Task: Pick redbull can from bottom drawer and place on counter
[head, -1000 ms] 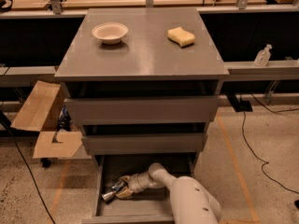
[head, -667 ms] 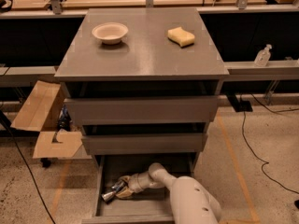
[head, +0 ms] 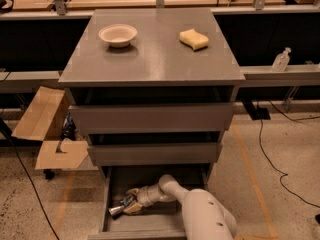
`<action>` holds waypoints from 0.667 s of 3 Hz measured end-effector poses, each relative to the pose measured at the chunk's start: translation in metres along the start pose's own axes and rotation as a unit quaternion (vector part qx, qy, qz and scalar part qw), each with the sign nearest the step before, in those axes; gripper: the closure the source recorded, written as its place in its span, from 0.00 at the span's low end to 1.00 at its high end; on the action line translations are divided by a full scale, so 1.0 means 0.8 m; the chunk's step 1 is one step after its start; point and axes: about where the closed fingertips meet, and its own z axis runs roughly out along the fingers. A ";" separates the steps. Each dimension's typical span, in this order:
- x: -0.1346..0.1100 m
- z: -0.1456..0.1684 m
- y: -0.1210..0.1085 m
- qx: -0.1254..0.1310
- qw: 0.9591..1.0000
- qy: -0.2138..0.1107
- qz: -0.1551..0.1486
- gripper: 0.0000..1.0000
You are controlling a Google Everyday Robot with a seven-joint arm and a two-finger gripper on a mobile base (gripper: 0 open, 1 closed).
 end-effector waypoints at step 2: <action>0.000 0.000 0.000 0.000 1.000 0.000 0.000 0.00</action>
Offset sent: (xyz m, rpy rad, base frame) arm -0.0824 -0.0564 0.0601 -0.2125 0.0343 -0.0620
